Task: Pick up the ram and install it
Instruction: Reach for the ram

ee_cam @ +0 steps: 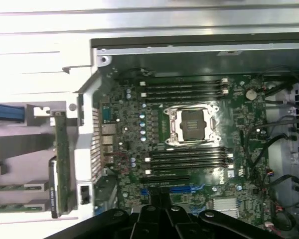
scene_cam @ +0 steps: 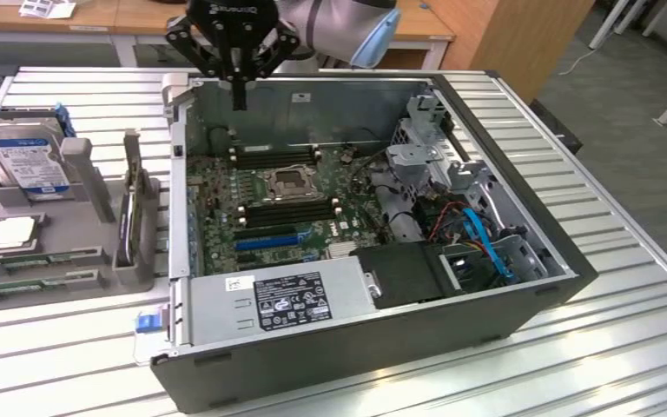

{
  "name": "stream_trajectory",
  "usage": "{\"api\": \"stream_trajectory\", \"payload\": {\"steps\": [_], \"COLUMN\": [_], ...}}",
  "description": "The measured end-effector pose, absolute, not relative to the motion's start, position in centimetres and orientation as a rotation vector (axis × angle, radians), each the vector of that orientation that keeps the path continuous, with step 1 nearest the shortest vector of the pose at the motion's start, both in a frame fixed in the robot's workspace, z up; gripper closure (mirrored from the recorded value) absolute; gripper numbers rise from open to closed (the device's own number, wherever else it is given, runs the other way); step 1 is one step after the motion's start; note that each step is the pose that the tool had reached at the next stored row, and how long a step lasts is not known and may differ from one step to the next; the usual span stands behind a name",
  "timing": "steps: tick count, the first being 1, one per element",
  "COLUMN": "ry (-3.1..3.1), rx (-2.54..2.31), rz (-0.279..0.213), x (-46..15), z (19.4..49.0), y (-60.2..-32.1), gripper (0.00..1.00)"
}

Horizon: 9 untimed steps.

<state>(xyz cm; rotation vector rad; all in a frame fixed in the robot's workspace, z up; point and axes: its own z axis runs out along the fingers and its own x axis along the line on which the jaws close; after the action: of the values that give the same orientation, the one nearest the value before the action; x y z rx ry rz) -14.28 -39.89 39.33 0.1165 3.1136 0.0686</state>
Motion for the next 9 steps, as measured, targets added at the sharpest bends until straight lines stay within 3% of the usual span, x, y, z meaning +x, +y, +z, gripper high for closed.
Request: {"api": "stream_trajectory", "payload": {"steps": [9], "ry": [3.114], "rx": [0.117], "rz": [0.069], "x": [-18.4], "z": [39.3], "y": [-39.9], "gripper": [0.89]}}
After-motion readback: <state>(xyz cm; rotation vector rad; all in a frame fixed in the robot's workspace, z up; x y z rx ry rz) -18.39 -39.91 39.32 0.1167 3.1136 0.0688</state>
